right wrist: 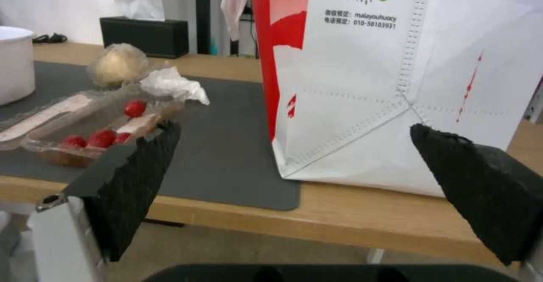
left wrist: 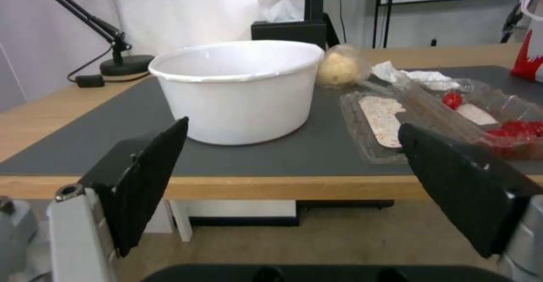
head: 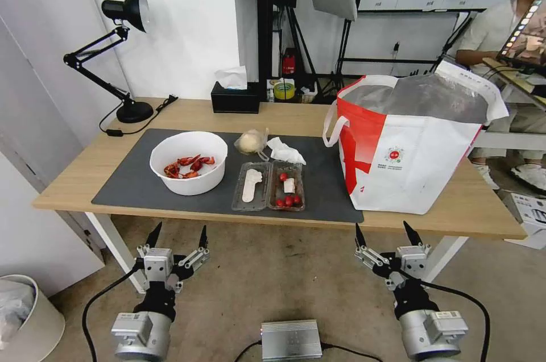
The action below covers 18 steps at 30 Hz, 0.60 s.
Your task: Pick up the trash from the table and place it into the takeout bag.
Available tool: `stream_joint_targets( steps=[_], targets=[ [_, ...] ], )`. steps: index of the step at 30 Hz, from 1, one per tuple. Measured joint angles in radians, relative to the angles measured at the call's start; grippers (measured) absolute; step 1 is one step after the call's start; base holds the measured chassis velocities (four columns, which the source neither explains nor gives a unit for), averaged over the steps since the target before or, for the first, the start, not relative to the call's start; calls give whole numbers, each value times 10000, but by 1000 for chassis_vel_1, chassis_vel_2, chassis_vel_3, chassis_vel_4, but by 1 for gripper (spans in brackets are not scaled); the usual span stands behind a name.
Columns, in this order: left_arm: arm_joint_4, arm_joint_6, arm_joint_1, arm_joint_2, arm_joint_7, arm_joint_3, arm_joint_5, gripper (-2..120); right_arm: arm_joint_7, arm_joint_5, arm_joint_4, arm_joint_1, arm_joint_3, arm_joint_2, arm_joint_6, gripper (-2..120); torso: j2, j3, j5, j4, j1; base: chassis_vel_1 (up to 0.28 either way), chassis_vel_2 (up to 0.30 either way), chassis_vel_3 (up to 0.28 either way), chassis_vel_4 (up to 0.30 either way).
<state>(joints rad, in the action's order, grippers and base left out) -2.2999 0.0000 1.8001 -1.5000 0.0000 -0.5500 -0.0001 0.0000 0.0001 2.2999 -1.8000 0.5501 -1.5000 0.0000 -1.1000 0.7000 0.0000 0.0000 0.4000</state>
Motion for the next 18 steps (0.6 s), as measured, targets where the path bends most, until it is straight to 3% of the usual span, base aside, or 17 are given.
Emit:
stream_joint_targets(
  steps=[18],
  targets=[
    [0,0,0,0,0,0,0,100,0,0,0,0,0,0,0,100,0,0,0,0,0,0,0,0,0]
  ],
)
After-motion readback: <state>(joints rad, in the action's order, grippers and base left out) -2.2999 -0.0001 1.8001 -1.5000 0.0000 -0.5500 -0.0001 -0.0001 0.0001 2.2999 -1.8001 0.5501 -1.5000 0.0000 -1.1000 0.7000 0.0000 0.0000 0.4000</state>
